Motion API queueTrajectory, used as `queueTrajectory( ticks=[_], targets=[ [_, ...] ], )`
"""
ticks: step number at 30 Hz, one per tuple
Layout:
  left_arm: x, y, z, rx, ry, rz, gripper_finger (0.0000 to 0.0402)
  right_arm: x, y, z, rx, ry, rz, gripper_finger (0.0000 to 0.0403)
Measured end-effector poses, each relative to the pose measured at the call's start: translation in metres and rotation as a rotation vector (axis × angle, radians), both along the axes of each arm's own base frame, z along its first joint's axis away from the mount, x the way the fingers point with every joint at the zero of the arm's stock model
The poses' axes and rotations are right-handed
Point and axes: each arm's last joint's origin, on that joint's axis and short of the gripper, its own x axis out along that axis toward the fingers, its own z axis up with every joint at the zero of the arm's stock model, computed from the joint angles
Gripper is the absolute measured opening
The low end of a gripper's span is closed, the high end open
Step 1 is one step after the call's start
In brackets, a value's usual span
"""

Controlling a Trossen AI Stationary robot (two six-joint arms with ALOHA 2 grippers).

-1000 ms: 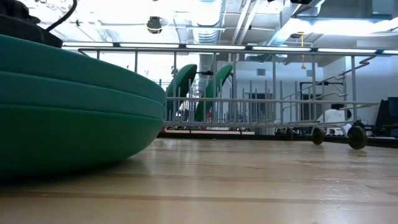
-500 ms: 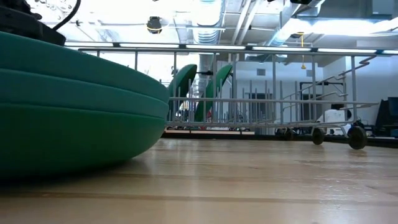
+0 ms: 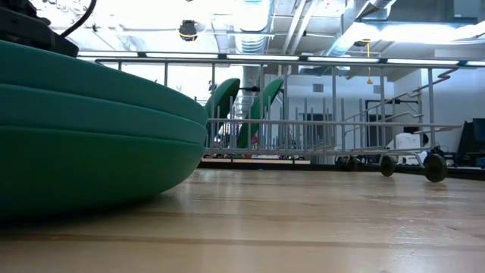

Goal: Sort dishes
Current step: Put the blue plate into the dish rack

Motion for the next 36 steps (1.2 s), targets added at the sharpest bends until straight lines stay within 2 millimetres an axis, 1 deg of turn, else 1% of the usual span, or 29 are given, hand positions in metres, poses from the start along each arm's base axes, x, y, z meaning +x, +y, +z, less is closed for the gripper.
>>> queueTrajectory(
  ticks=[3, 6, 9, 12, 15, 17, 22, 25, 27, 29, 32, 36],
  targets=[
    [0.000, 0.000, 0.000, -0.004, -0.005, 0.000, 0.0040, 0.014, 0.042, -0.013, 0.048, 0.052, 0.106, 0.0202],
    [0.000, -0.001, 0.000, 0.000, -0.010, -0.005, 0.0023, 0.026, 0.077, -0.031, 0.110, 0.139, 0.130, 0.0202],
    [0.001, -0.001, 0.000, -0.003, -0.015, -0.005, 0.0006, 0.040, 0.095, -0.053, 0.258, 0.277, 0.030, 0.0202],
    [0.001, -0.002, 0.000, -0.020, -0.017, -0.003, 0.0007, 0.058, 0.109, -0.065, 0.303, 0.261, 0.011, 0.0202],
    [0.003, -0.004, 0.001, -0.052, -0.020, -0.004, 0.0008, 0.072, 0.115, -0.075, 0.317, 0.244, 0.026, 0.0202],
    [0.004, -0.005, 0.001, -0.073, -0.033, 0.000, 0.0006, 0.075, 0.116, -0.081, 0.310, 0.272, 0.051, 0.0202],
    [0.006, -0.008, 0.002, -0.109, -0.053, 0.037, 0.0002, 0.080, 0.103, -0.079, 0.283, 0.240, 0.051, 0.0209],
    [0.007, -0.008, 0.002, -0.120, -0.053, 0.070, 0.0002, 0.089, 0.092, -0.085, 0.258, 0.238, 0.086, 0.0217],
    [0.007, -0.008, 0.002, -0.124, -0.052, 0.097, 0.0002, 0.097, 0.088, -0.093, 0.250, 0.248, 0.091, 0.0222],
    [0.007, -0.007, 0.002, -0.118, -0.054, 0.117, 0.0002, 0.107, 0.086, -0.098, 0.251, 0.211, 0.118, 0.0228],
    [0.007, -0.006, 0.002, -0.120, -0.057, 0.148, 0.0002, 0.127, 0.091, -0.112, 0.249, 0.155, 0.154, 0.0232],
    [0.009, -0.007, 0.002, -0.132, -0.074, 0.177, 0.0002, 0.145, 0.101, -0.136, 0.276, 0.168, 0.169, 0.0233]
  ],
)
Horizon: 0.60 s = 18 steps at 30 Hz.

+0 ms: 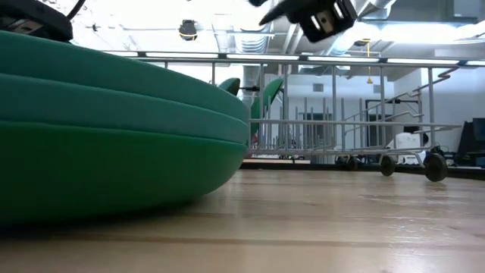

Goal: Sort dishes
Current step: Put the blue plate into the dish rack

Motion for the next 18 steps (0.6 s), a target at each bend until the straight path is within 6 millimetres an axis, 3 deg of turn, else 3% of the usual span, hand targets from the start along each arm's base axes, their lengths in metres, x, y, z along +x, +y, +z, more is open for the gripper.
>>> queueTrajectory(
  ticks=[7, 15, 18],
  targets=[
    [0.000, 0.000, 0.000, 0.008, -0.008, -0.025, 0.0002, 0.011, 0.017, -0.036, 0.060, 0.137, -0.071, 0.0233],
    [-0.001, 0.003, 0.000, 0.077, -0.014, -0.036, 0.0002, 0.016, 0.030, -0.063, 0.085, 0.229, -0.139, 0.0233],
    [-0.001, 0.003, 0.000, 0.096, -0.027, -0.028, 0.0002, 0.016, 0.029, -0.062, 0.074, 0.220, -0.155, 0.0227]
  ],
)
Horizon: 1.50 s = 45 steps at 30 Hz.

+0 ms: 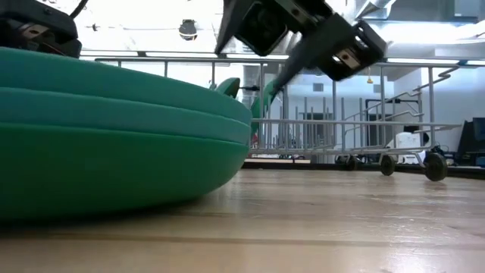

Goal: Sort dishes
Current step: Put the blue plate into the dish rack

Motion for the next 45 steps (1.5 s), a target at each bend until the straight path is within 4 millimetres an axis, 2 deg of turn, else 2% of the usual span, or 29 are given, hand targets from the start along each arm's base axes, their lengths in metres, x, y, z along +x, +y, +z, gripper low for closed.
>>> queueTrajectory(
  ticks=[16, 23, 29, 35, 40, 45],
  targets=[
    [0.001, 0.000, 0.000, 0.020, -0.016, -0.009, 0.0002, -0.001, -0.008, -0.002, -0.054, 0.034, -0.086, 0.0122],
    [0.001, 0.000, 0.000, 0.027, -0.022, -0.012, 0.0002, -0.001, -0.012, -0.003, -0.071, 0.045, -0.101, 0.0129],
    [0.001, 0.000, 0.000, 0.029, -0.022, -0.018, 0.0002, 0.006, -0.011, -0.026, -0.076, 0.082, -0.111, 0.0155],
    [0.001, 0.000, 0.001, 0.023, -0.021, -0.020, 0.0002, 0.008, -0.003, -0.026, -0.057, 0.056, -0.111, 0.0166],
    [0.001, 0.000, 0.001, 0.025, -0.020, -0.022, 0.0002, 0.006, 0.000, -0.027, -0.073, 0.061, -0.114, 0.0141],
    [0.001, 0.000, 0.001, 0.029, -0.019, -0.033, 0.0002, 0.004, 0.002, -0.028, -0.090, 0.079, -0.113, 0.0083]
  ],
)
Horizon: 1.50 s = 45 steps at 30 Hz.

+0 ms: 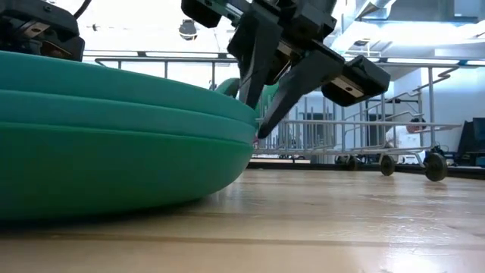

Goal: Sort dishes
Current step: Put the blue plate into the dish rack

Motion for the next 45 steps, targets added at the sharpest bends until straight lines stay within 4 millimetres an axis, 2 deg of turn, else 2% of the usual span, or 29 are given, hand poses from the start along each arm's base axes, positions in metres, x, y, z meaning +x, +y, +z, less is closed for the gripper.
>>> queueTrajectory(
  ticks=[5, 7, 19, 32, 35, 41, 45],
  targets=[
    [0.000, 0.000, 0.000, 0.001, -0.001, 0.000, 0.0002, 0.000, 0.001, 0.000, -0.006, -0.002, 0.006, 0.0020],
    [0.000, 0.000, 0.000, 0.000, 0.000, 0.000, 0.0002, -0.001, 0.000, 0.000, -0.015, -0.002, 0.014, 0.0009],
    [0.000, -0.001, 0.000, -0.003, -0.003, -0.002, 0.0002, -0.002, 0.000, 0.002, -0.022, -0.010, 0.045, 0.0001],
    [0.000, -0.005, 0.002, -0.024, -0.031, -0.024, 0.0006, -0.015, 0.000, 0.037, 0.002, -0.054, 0.047, 0.0000],
    [0.001, -0.007, 0.010, -0.089, -0.077, -0.060, 0.0021, -0.020, 0.000, 0.045, 0.005, -0.052, 0.054, 0.0000],
    [-0.004, -0.007, 0.044, -0.149, -0.184, -0.104, 0.0056, -0.028, 0.000, 0.055, -0.002, -0.048, 0.071, 0.0001],
    [-0.011, -0.002, 0.051, -0.125, -0.194, -0.104, 0.0068, -0.028, 0.000, 0.056, -0.006, -0.053, 0.076, 0.0001]
  ],
)
